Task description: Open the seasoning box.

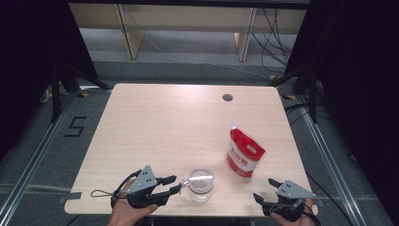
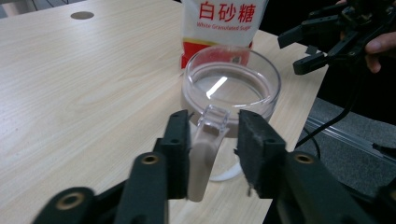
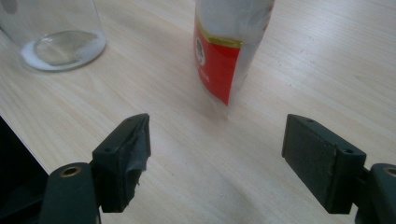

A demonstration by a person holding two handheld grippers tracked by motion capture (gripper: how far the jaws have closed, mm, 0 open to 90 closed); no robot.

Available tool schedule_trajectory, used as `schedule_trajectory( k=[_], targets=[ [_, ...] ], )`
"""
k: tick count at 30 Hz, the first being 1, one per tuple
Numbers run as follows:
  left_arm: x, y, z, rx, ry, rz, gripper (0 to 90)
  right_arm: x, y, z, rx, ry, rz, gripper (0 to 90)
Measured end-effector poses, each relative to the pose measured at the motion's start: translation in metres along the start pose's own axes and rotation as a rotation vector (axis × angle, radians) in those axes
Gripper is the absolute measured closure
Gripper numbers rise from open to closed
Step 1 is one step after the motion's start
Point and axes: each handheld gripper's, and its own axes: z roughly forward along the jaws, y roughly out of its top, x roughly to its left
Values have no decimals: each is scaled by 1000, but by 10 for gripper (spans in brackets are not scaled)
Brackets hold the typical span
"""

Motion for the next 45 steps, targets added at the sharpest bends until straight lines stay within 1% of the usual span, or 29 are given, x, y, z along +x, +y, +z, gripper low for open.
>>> schedule_trajectory(
  k=[1,2,3,4,5,6,9,10,12,14,17,18,19,21,22,23,24,26,28,30,33,34,35,36,37,38,41,42,45],
  targets=[
    [0,0,0,0,0,0,676,0,0,1,3,25,5,245],
    [0,3,-1,-10,4,15,714,1,1,0,-3,7,-11,245],
    [1,4,0,-24,4,20,737,2,1,-1,-5,4,-4,245],
    [1,6,0,-26,10,25,763,2,2,-1,-12,-2,-19,246],
    [2,8,-1,-25,14,41,780,4,2,-1,-1,10,-2,246],
    [2,9,0,-44,12,41,795,5,3,-1,-9,2,-3,247],
    [0,12,0,-37,30,67,813,5,3,0,-8,14,-15,247],
    [-2,13,1,-42,23,58,821,5,3,0,-9,14,-15,247],
    [-4,14,4,-39,15,59,832,4,3,0,-16,4,-23,247],
    [-4,15,7,-27,15,78,838,4,3,0,-22,3,-27,248],
    [-4,15,11,-18,10,76,843,6,4,-1,-13,13,-17,248],
    [-4,14,13,-12,18,57,846,6,4,-1,-21,7,-32,248],
    [-3,14,14,-14,11,53,847,7,4,-1,-21,10,-30,248],
    [-3,15,14,-7,17,55,850,7,4,-1,-22,8,-27,248],
    [-2,15,15,-6,17,68,853,7,4,0,-21,10,-28,248],
    [-2,15,17,-15,10,68,855,7,4,0,-21,13,-26,248],
    [-3,15,17,3,15,49,859,7,4,0,-21,13,-26,248],
    [-3,14,18,-3,15,50,861,7,4,0,-21,14,-27,248],
    [1,13,19,7,11,86,862,7,4,0,-23,15,-33,249],
    [0,11,19,11,18,64,862,8,4,0,-18,20,-25,249],
    [-1,10,20,10,21,55,860,9,4,1,-16,32,-19,249],
    [-1,10,19,9,17,54,858,10,4,0,-21,14,-13,251],
    [-1,10,19,6,18,52,858,10,5,-1,-21,25,-14,254],
    [-1,10,19,5,18,51,858,9,6,0,-37,21,-40,256],
    [0,10,19,4,20,65,858,9,6,-1,-46,15,-42,258],
    [0,9,19,4,21,54,855,10,6,-1,-37,27,-24,266],
    [1,9,18,4,18,50,851,11,7,-2,-44,38,-29,297],
    [1,8,18,4,17,50,851,11,7,-1,-60,26,-57,308],
    [2,9,18,4,17,66,849,14,9,-2,-64,49,-68,352]
  ],
)
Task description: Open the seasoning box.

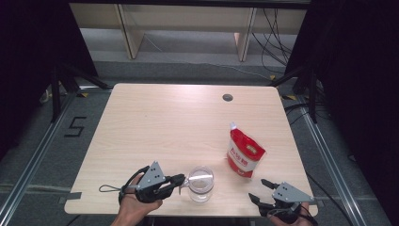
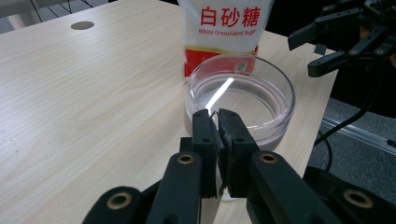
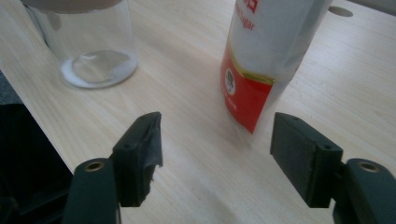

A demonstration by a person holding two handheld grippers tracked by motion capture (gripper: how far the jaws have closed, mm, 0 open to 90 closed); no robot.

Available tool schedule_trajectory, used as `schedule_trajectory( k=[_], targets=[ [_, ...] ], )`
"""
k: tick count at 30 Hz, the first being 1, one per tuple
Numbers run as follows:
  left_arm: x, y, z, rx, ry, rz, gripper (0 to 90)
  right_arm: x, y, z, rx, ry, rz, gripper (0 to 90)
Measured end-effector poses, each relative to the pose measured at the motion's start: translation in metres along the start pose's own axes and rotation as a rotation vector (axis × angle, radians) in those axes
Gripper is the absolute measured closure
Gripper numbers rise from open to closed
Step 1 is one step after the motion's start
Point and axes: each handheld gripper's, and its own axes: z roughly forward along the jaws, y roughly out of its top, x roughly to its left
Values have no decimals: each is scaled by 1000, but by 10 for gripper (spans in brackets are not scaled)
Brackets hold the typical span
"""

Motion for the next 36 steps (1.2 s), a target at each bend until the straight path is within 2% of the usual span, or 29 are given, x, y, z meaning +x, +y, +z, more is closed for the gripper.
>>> schedule_trajectory(
  k=[2,3,4,5,6,7,8,9,10,11,13,14,17,20,21,22,23,26,28,30,31,35,36],
  targets=[
    [0,0,0,-2,-2,2,849,0,1,0,-15,-3,-15,364],
    [0,0,0,-2,5,1,849,0,1,0,-21,4,-6,372],
    [-2,-1,0,-5,7,-16,849,1,1,0,-32,14,4,396],
    [-2,-1,0,-3,8,-17,849,3,2,-1,-22,25,28,403],
    [-2,-1,0,-3,8,-17,849,2,2,-1,-33,22,14,414],
    [-1,-1,0,-5,7,2,849,5,3,-2,-37,27,36,426],
    [-1,-1,0,-5,7,2,849,5,3,-2,-37,27,36,426],
    [-1,-1,0,-5,9,0,848,6,4,-1,-45,54,31,447],
    [0,-1,0,-3,4,11,848,6,5,-1,-50,60,33,453],
    [0,-1,0,-4,2,11,848,6,6,1,-76,67,5,457],
    [0,-1,0,-2,5,11,846,9,7,0,-68,73,12,480],
    [-1,-2,0,-3,9,-2,846,9,8,1,-83,75,-16,500],
    [0,-2,1,-8,2,8,845,14,12,0,-101,96,-7,551],
    [0,-2,1,-9,2,9,845,16,14,-1,-107,93,-8,576],
    [0,-2,1,-8,5,5,845,18,17,-1,-129,104,12,615],
    [0,-2,1,-8,5,5,845,18,17,-1,-129,104,12,615],
    [-1,-2,1,-7,8,-2,845,20,20,-2,-156,106,-2,645],
    [-1,-2,0,-8,8,-1,845,23,22,-2,-157,121,9,669],
    [-1,-3,0,-9,8,-3,845,27,25,0,-162,137,-9,708],
    [-1,-3,0,-9,7,-1,845,28,26,0,-165,133,-12,728],
    [0,-3,1,-12,6,6,845,31,29,1,-177,143,-33,752],
    [0,-3,1,-13,7,9,845,36,33,5,-192,159,-15,779],
    [0,-3,1,-20,4,11,845,37,34,6,-180,167,-16,785]
  ],
)
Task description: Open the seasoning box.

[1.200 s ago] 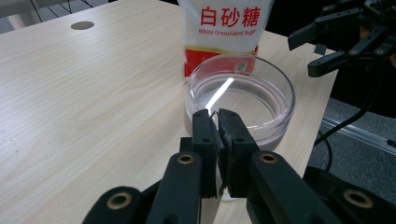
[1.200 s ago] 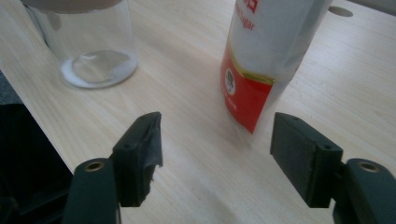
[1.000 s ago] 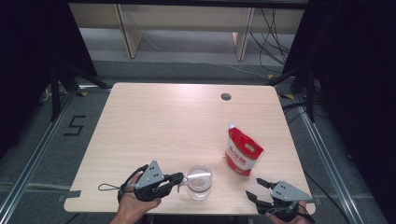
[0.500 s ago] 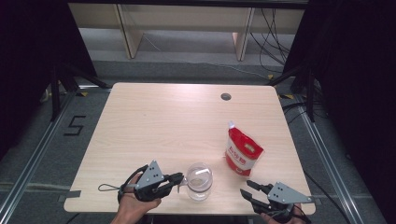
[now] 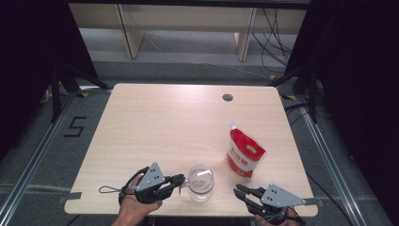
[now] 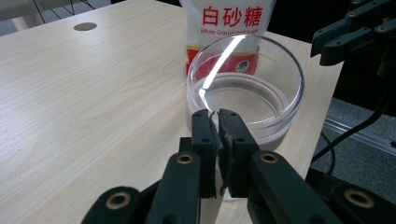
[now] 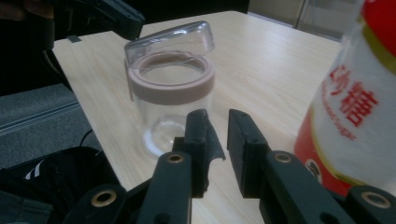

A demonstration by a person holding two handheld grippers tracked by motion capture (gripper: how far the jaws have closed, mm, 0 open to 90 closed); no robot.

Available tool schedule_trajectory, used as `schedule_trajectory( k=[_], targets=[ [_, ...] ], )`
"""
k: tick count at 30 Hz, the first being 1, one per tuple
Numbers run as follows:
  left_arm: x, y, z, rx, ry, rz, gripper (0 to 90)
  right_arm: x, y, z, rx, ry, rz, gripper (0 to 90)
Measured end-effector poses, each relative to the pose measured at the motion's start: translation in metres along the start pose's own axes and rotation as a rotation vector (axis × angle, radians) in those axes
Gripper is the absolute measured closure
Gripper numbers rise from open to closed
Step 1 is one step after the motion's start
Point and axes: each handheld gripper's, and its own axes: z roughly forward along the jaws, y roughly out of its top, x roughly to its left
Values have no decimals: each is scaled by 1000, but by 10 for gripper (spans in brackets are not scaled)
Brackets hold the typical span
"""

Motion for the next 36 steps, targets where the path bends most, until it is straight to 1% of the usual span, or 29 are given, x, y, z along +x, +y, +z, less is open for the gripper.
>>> schedule_trajectory(
  k=[1,2,4,5,6,7,8,9,10,11,13,14,15,16,17,19,20,21,23,24,25,27,28,29,31,35,36],
  targets=[
    [0,0,0,5,5,3,845,1,0,2,-8,1,-5,792],
    [0,0,0,5,5,3,845,3,1,3,-1,12,2,804],
    [0,0,-1,4,3,2,845,3,2,4,0,13,-6,811],
    [0,0,-1,4,4,3,845,3,3,6,-10,16,-21,815],
    [0,0,0,0,3,1,845,5,4,8,-20,5,-14,824],
    [0,0,-1,2,7,2,845,4,5,11,-5,26,-43,832],
    [-1,-1,0,0,8,0,845,5,5,12,-10,32,-34,835],
    [-1,-1,0,0,9,1,845,6,5,14,-13,26,-43,840],
    [-1,-1,0,0,9,2,845,7,5,16,-9,44,-36,844],
    [-1,-1,0,-1,10,1,846,7,5,16,-3,37,-39,848],
    [-1,-1,-1,2,9,1,846,8,6,17,-3,43,-38,852],
    [-1,-1,-1,1,10,2,846,9,7,18,-12,44,-30,855],
    [-1,-1,0,-1,11,1,846,8,8,20,-9,47,-42,859],
    [-1,-1,0,-1,11,1,846,8,8,20,-9,47,-42,859],
    [-1,-1,0,-2,11,4,847,9,9,23,-25,39,-38,863],
    [-1,-1,-1,-1,11,1,846,9,10,23,-15,54,-46,867],
    [-1,-1,-1,-1,11,1,846,9,10,23,-15,54,-46,867],
    [-1,-1,-1,-1,12,4,846,9,11,25,-21,64,-47,871],
    [-1,-1,-1,-1,12,6,846,10,12,26,-22,53,-52,872],
    [-1,-1,-1,-1,12,6,847,12,13,27,-12,59,-35,872],
    [-1,-1,-1,-2,12,6,846,11,13,29,-19,67,-54,873],
    [-1,-1,-1,-2,12,7,847,12,13,31,-22,76,-54,873],
    [-1,-1,-1,-3,12,6,847,12,13,32,-15,67,-57,873],
    [-1,-2,-1,-2,11,4,847,13,12,34,-4,60,-46,873],
    [-1,-2,-1,-4,12,5,846,13,13,37,2,75,-59,874],
    [-1,-2,-1,-6,11,3,847,12,14,42,4,78,-62,874],
    [-1,-2,-1,-6,12,3,847,12,15,43,5,79,-57,874]
  ],
)
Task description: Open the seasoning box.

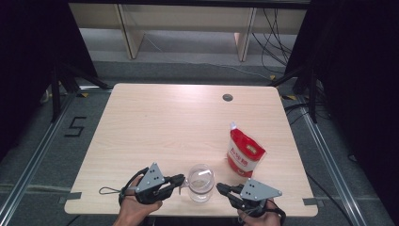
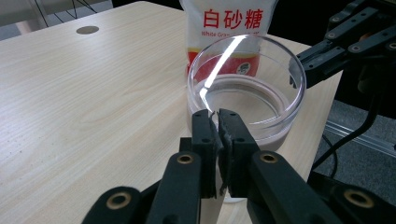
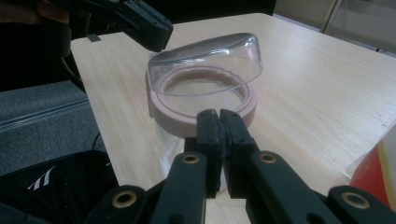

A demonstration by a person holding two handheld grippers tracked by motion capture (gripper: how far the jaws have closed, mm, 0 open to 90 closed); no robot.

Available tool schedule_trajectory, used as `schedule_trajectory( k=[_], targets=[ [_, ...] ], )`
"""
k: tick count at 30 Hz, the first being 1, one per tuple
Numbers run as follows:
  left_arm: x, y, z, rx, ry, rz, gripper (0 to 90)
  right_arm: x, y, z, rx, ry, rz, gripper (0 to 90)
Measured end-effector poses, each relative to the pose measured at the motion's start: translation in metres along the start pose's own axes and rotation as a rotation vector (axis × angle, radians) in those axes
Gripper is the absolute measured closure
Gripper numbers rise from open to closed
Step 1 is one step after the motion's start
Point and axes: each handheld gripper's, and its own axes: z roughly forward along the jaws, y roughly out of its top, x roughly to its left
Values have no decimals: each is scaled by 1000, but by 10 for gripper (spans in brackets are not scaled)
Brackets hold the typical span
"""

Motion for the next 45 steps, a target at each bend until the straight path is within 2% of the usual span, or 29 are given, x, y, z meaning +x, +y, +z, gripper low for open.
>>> schedule_trajectory(
  k=[1,3,4,9,11,16,17,20,21,24,25,26,27,29,30,31,32,34,36,37,38,39,41,42,43,45],
  targets=[
    [0,0,0,0,0,2,847,-1,0,2,-3,4,-13,875],
    [0,0,0,1,-2,1,847,-1,0,5,-2,15,-1,879],
    [-2,-1,0,0,3,-31,847,-1,0,5,-2,15,-1,879],
    [-2,-1,0,1,3,-32,847,-1,2,9,10,8,-23,895],
    [-2,0,0,1,3,-33,847,1,3,10,0,6,-10,897],
    [-1,0,0,1,2,-31,846,0,5,12,0,11,-15,897],
    [0,0,0,0,2,-14,846,1,6,12,1,10,-13,897],
    [-1,0,0,-4,8,-29,823,2,7,13,-14,8,-12,897],
    [-1,-1,0,-8,9,-45,794,2,7,12,-5,10,-8,897],
    [0,-1,-1,-16,8,-32,714,3,7,13,-10,9,-5,896],
    [0,0,-2,-12,15,-7,665,2,8,13,-16,11,-10,896],
    [0,-1,-4,-12,20,-11,665,2,8,13,-16,11,-10,896],
    [-1,-2,-6,-12,20,-35,596,3,8,13,-22,15,-13,895],
    [-1,-4,-7,-18,23,-37,569,3,9,14,-29,19,-5,894],
    [-1,-5,-8,-17,28,-57,522,3,10,13,-28,14,-14,894],
    [0,-7,-9,-11,29,-72,485,4,10,13,-30,11,-5,894],
    [2,-9,-10,7,31,-69,437,5,10,14,-37,11,-1,894],
    [3,-11,-10,6,17,-74,400,6,11,14,-39,13,3,892],
    [4,-16,-12,24,16,-60,369,7,11,15,-53,2,7,891],
    [5,-22,-13,42,14,-64,353,7,12,14,-45,11,5,890],
    [4,-25,-14,48,19,-83,345,7,12,14,-51,11,3,889],
    [4,-25,-14,48,19,-83,334,7,12,14,-51,11,3,889],
    [5,-33,-15,63,26,-69,309,9,14,15,-66,7,3,888],
    [6,-37,-16,79,31,-54,302,9,14,15,-65,19,3,888],
    [8,-40,-17,89,37,-39,299,9,15,14,-56,10,-4,888],
    [8,-45,-18,106,39,-45,292,11,16,15,-65,18,-3,888]
  ],
)
